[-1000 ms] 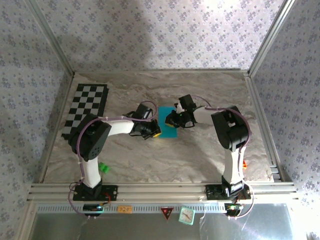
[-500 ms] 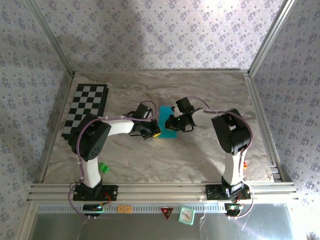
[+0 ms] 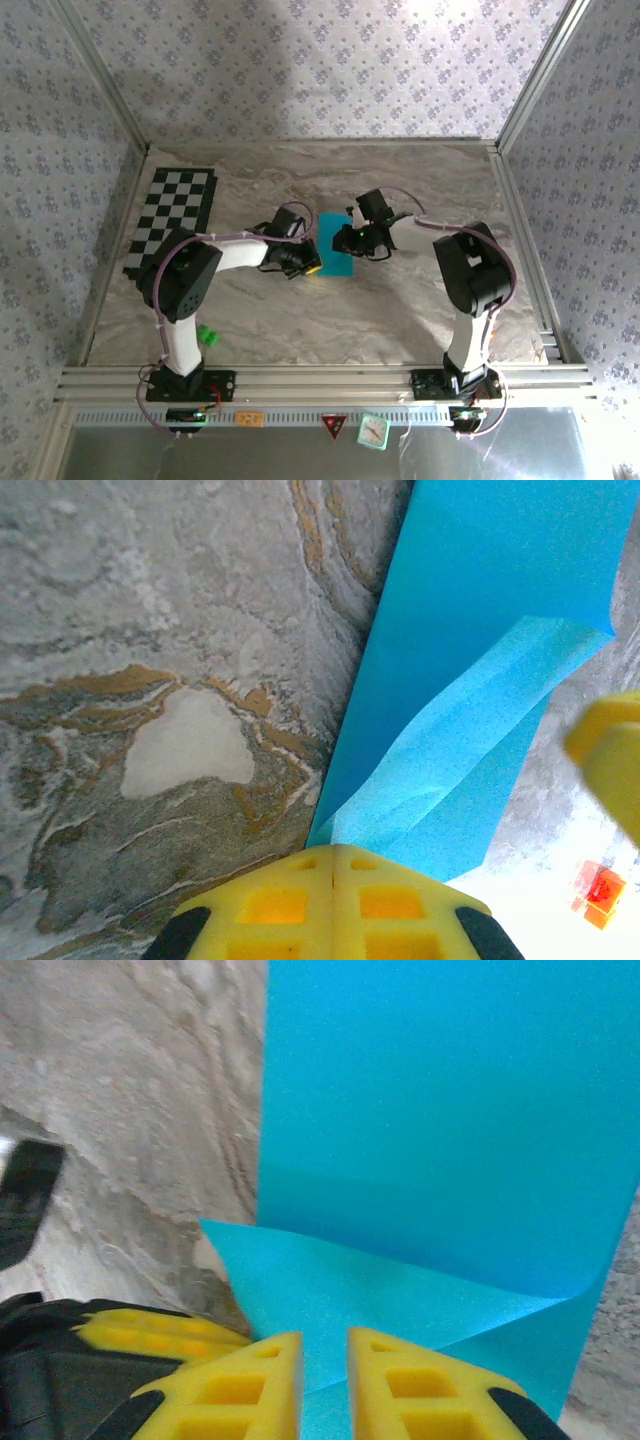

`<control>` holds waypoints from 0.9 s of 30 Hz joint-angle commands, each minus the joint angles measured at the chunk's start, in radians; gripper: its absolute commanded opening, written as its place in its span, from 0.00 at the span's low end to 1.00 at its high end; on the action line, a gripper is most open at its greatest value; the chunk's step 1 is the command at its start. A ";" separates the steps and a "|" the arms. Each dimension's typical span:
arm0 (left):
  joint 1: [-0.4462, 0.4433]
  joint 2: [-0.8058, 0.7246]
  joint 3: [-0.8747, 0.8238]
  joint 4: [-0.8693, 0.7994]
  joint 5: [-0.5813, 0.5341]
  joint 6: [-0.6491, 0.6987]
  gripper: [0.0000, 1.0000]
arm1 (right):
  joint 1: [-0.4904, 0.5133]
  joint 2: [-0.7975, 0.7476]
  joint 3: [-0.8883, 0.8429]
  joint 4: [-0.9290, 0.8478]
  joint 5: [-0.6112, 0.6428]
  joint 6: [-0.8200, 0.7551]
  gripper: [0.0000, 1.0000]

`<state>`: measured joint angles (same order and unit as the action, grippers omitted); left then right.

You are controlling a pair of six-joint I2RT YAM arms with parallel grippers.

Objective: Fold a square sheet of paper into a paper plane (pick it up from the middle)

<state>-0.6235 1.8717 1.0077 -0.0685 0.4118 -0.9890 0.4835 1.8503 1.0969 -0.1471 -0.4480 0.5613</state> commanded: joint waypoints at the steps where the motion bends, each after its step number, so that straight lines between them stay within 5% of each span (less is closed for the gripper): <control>1: 0.001 0.007 0.006 -0.094 -0.027 0.004 0.00 | 0.034 -0.020 0.020 -0.056 0.027 -0.049 0.18; 8: 0.001 0.012 0.009 -0.100 -0.024 0.006 0.00 | 0.072 0.044 0.012 -0.045 0.008 -0.024 0.05; 27: 0.000 0.012 0.028 -0.113 -0.021 0.016 0.00 | 0.029 0.151 0.060 -0.074 0.003 -0.037 0.04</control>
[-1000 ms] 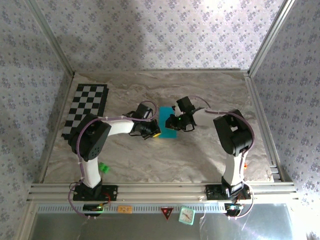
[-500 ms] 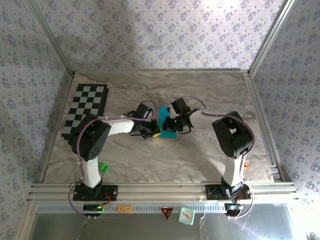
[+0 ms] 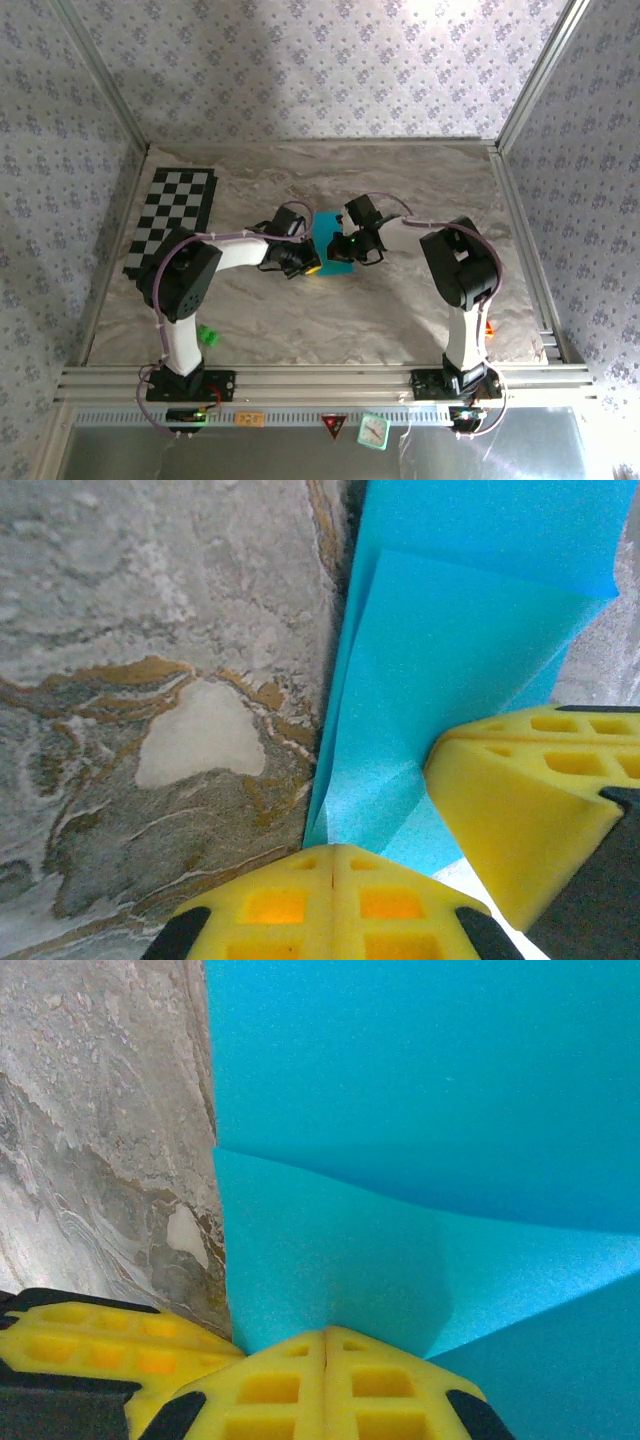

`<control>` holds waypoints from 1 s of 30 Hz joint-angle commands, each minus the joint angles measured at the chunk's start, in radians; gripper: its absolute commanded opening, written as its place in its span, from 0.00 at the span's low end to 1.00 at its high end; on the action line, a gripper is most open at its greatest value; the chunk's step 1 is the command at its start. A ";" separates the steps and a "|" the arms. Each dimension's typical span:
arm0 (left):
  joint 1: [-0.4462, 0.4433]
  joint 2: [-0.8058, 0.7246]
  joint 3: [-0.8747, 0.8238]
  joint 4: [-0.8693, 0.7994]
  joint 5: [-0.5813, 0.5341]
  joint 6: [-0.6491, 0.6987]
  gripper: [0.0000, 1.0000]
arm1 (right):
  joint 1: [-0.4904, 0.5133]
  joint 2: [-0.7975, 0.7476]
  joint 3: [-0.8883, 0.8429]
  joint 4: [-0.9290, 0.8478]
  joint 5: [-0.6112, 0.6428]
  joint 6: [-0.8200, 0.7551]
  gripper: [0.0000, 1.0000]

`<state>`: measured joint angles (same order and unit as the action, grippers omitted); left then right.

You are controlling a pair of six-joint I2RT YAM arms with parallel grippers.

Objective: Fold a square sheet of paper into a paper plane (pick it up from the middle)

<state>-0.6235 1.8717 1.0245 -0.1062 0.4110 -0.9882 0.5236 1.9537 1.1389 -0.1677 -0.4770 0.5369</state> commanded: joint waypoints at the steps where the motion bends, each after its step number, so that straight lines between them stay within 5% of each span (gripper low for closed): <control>1: 0.000 0.007 0.015 -0.076 -0.020 0.020 0.00 | -0.011 0.050 0.018 -0.058 0.033 -0.012 0.04; 13: -0.001 -0.060 0.027 0.063 0.029 0.029 0.04 | -0.010 0.048 0.001 -0.080 0.013 0.007 0.04; 30: -0.016 0.042 0.002 -0.069 0.004 0.017 0.00 | -0.035 0.060 0.025 -0.033 -0.040 0.047 0.04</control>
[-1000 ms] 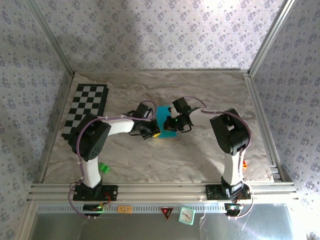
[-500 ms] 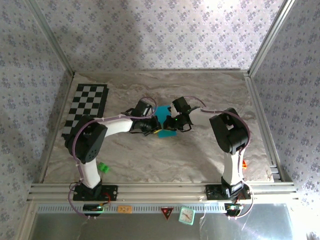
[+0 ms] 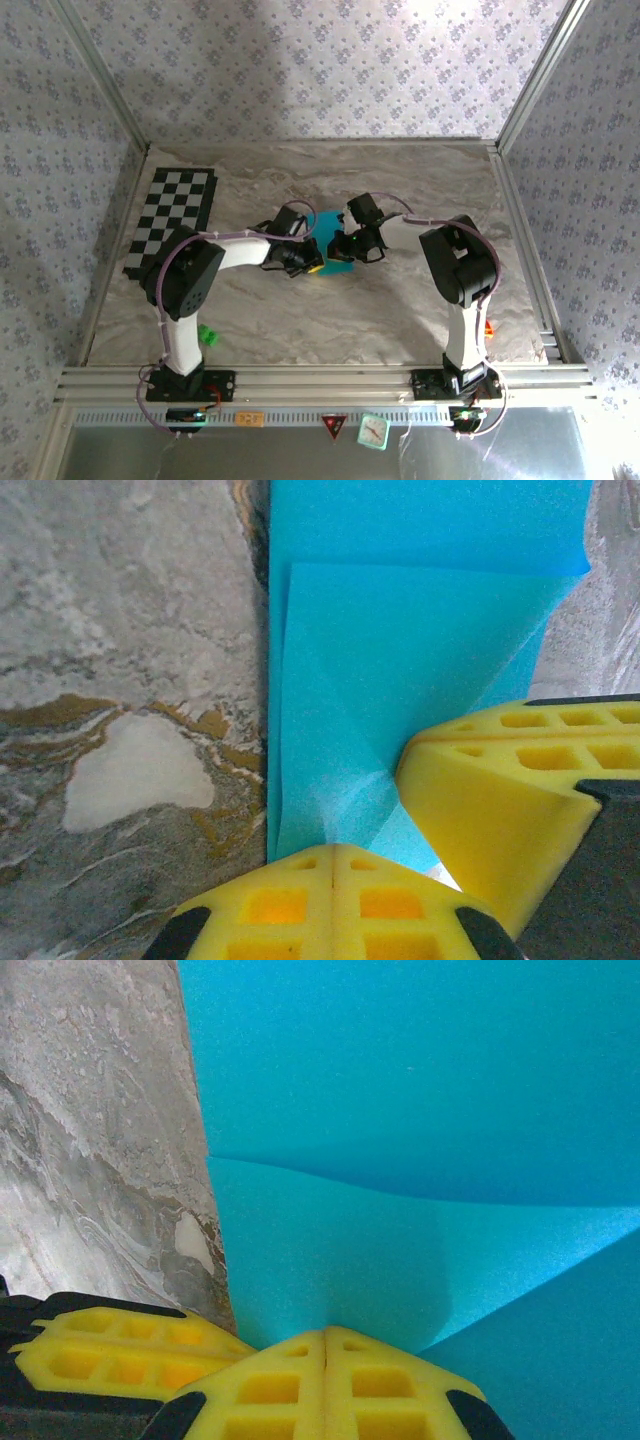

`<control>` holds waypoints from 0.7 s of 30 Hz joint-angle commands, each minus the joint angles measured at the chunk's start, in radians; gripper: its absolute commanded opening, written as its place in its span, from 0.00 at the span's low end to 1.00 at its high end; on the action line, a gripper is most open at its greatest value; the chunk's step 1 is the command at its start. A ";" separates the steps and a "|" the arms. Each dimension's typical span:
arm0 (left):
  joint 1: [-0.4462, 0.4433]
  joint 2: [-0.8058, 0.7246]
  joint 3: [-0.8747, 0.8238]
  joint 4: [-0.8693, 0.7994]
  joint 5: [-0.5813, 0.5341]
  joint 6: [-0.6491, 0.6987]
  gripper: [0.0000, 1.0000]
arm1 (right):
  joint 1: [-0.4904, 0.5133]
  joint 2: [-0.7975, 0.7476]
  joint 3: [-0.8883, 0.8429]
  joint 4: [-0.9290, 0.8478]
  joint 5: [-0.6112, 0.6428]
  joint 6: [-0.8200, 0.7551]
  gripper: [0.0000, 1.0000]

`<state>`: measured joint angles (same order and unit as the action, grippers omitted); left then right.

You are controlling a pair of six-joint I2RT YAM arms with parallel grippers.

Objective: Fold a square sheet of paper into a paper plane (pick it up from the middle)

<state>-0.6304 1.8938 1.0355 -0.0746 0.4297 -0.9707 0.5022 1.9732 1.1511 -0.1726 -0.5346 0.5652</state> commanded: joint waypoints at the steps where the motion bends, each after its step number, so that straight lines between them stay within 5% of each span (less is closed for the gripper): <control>1: -0.010 0.019 -0.016 -0.107 -0.018 -0.002 0.00 | -0.015 0.042 0.019 -0.025 0.018 0.019 0.04; 21: -0.009 0.016 -0.022 -0.149 -0.029 0.015 0.00 | -0.038 0.100 0.112 -0.055 0.023 -0.034 0.05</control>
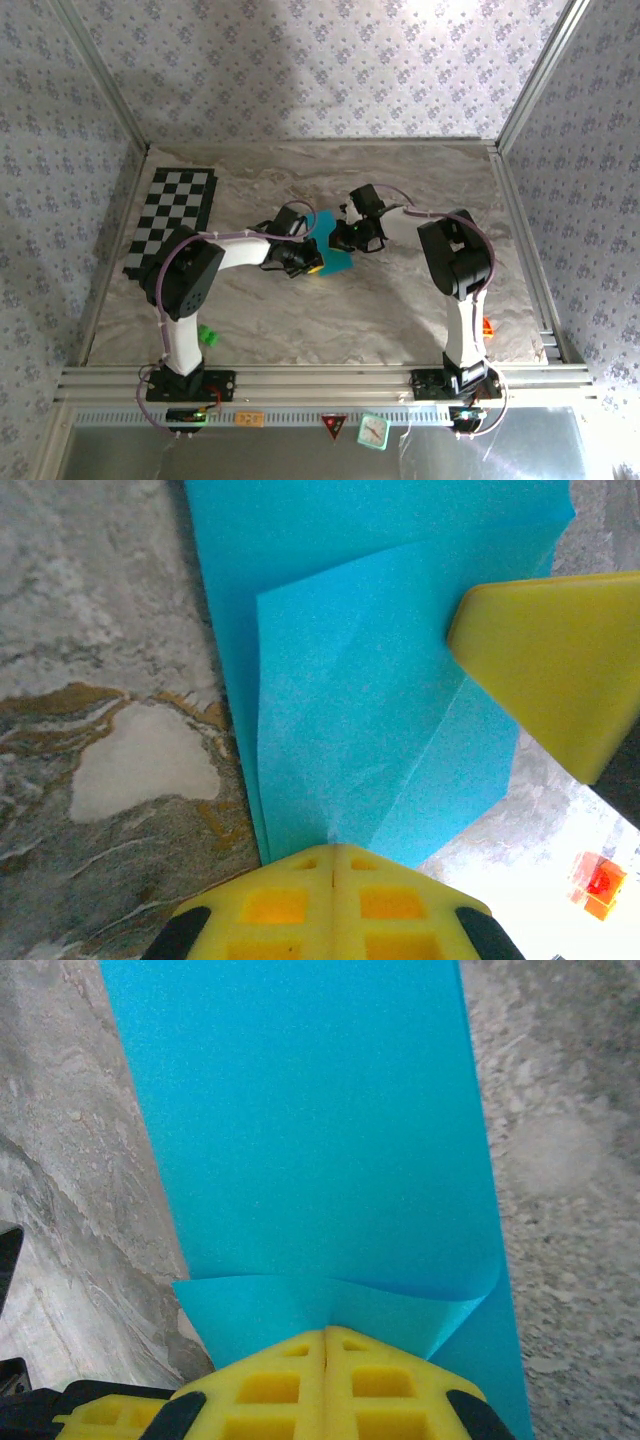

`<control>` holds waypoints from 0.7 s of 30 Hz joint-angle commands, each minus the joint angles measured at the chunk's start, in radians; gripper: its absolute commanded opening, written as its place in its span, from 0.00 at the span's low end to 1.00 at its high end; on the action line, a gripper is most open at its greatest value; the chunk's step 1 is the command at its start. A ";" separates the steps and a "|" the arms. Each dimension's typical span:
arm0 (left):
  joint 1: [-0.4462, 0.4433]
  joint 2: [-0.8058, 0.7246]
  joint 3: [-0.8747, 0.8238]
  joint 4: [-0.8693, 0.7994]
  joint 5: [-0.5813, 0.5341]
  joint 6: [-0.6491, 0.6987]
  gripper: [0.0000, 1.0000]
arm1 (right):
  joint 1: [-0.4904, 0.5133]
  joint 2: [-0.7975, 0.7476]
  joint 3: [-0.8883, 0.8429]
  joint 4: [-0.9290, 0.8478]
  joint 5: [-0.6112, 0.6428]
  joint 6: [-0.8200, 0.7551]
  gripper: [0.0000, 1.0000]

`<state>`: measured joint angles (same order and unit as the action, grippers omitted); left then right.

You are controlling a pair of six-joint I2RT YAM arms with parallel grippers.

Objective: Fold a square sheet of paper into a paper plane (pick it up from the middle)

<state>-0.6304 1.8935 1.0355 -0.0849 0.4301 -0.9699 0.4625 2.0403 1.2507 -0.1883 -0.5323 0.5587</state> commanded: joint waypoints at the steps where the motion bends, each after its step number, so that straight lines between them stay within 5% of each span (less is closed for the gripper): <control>1: -0.009 0.016 -0.020 -0.140 -0.030 0.014 0.00 | 0.002 0.022 0.012 -0.036 0.013 -0.033 0.05; 8: -0.008 0.012 -0.010 -0.160 -0.044 0.023 0.00 | 0.046 -0.072 -0.031 -0.029 0.006 -0.081 0.06; 21: -0.005 0.009 -0.015 -0.201 -0.050 0.027 0.00 | 0.015 0.028 -0.021 -0.040 0.058 -0.063 0.05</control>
<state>-0.6304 1.8912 1.0431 -0.1211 0.4297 -0.9588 0.5083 2.0224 1.2274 -0.2039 -0.5346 0.5041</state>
